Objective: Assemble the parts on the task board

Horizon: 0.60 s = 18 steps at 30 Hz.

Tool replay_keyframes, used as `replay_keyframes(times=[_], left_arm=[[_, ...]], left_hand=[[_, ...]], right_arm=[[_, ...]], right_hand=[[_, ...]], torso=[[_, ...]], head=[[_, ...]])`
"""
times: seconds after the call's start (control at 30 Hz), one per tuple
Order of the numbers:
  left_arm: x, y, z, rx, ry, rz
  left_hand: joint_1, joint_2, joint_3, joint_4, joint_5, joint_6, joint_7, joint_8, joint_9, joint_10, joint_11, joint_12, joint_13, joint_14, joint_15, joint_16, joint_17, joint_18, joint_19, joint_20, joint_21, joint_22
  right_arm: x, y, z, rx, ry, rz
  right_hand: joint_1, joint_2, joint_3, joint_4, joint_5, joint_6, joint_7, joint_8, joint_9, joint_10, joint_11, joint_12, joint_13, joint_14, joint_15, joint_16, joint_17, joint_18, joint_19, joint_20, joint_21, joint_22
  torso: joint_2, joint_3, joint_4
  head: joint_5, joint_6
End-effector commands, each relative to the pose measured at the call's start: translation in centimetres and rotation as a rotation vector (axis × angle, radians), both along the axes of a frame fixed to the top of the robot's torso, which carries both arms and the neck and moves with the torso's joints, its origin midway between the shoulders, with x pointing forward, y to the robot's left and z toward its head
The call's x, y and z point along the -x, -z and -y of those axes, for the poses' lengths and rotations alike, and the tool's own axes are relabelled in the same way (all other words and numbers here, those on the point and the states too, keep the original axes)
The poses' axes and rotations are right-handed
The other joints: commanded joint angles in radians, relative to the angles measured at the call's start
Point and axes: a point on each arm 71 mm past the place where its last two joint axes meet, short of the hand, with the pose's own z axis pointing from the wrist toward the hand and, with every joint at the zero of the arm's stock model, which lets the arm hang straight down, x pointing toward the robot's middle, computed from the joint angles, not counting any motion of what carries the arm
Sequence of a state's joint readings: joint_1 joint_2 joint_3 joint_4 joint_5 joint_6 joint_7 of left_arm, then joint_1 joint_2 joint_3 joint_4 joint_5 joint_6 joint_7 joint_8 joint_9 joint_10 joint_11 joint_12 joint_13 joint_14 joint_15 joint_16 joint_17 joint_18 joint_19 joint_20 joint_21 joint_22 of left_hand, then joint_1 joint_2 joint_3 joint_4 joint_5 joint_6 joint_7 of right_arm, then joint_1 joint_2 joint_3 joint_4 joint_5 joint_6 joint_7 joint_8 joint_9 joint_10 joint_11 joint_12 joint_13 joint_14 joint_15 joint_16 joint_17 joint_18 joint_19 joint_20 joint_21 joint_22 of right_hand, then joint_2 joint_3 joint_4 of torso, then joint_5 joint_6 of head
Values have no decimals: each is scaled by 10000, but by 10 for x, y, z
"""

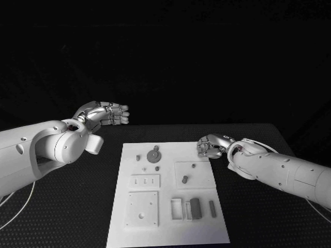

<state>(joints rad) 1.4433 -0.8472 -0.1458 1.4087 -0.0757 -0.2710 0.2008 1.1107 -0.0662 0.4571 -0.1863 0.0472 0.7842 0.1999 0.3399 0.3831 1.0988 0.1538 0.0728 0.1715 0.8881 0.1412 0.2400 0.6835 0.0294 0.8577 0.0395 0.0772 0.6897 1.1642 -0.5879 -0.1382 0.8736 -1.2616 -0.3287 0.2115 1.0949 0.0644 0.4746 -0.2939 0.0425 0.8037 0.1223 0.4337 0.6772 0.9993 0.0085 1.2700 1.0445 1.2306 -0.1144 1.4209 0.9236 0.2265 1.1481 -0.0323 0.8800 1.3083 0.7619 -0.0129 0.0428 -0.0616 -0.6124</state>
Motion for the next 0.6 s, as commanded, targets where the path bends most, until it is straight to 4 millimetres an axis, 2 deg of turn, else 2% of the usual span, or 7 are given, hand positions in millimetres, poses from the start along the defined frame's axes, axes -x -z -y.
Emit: replay_keyframes(times=[0.03,0.17,0.33,0.43,0.6], left_arm=[[0,-1,2,23,155,95],[0,0,1,-37,55,18],[0,1,1,-191,78,-137],[0,3,2,-539,231,-365],[1,6,5,-1673,630,-327]], left_hand=[[-79,4,-3,-75,57,-76,79,-51,4,-41,27,-50,15,-22,34,-63,13,-110,-15,41,-56,12],[-83,10,2,-77,58,-76,80,-50,4,-39,27,-48,16,-20,35,-63,15,-109,-14,41,-55,13],[-92,35,24,-85,57,-65,77,-43,9,-29,23,-41,21,-3,38,-59,24,-105,-6,40,-49,20],[-109,66,54,-101,57,-26,63,-18,23,-1,11,-28,31,38,46,-45,43,-95,10,42,-38,34],[-342,155,80,-31,49,339,-94,188,118,383,-153,120,139,464,-36,154,182,39,353,-32,146,178]], right_arm=[[1,-1,-1,67,173,201],[2,-1,-3,42,168,185],[5,-2,-6,18,22,97],[5,-5,-9,29,-59,118],[3,-17,-17,108,-236,218]], right_hand=[[-28,160,-54,6,52,1696,-396,89,632,-302,-342,30,13,-90,-160,37,4,353,-34,-34,41,187],[-19,192,-43,3,52,1644,-396,107,750,-298,-342,15,4,-98,-160,31,1,353,-45,-38,51,191],[-4,222,-26,0,52,1600,-395,99,822,-299,-341,-8,-9,-107,-160,24,-3,353,-61,-40,55,192],[-1,232,-21,1,52,1588,-394,94,841,-299,-341,-15,-13,-109,-160,23,-3,353,-65,-40,58,193],[1,239,-18,0,52,1580,-394,90,855,-298,-341,-21,-17,-110,-160,23,-4,353,-67,-41,61,194]], torso=[[-7,-7,0],[-5,1,3],[-4,-16,-3],[-9,-11,-9],[-11,-15,-1]], head=[[-4,12],[-13,8],[-21,5],[-29,22],[-22,50]])
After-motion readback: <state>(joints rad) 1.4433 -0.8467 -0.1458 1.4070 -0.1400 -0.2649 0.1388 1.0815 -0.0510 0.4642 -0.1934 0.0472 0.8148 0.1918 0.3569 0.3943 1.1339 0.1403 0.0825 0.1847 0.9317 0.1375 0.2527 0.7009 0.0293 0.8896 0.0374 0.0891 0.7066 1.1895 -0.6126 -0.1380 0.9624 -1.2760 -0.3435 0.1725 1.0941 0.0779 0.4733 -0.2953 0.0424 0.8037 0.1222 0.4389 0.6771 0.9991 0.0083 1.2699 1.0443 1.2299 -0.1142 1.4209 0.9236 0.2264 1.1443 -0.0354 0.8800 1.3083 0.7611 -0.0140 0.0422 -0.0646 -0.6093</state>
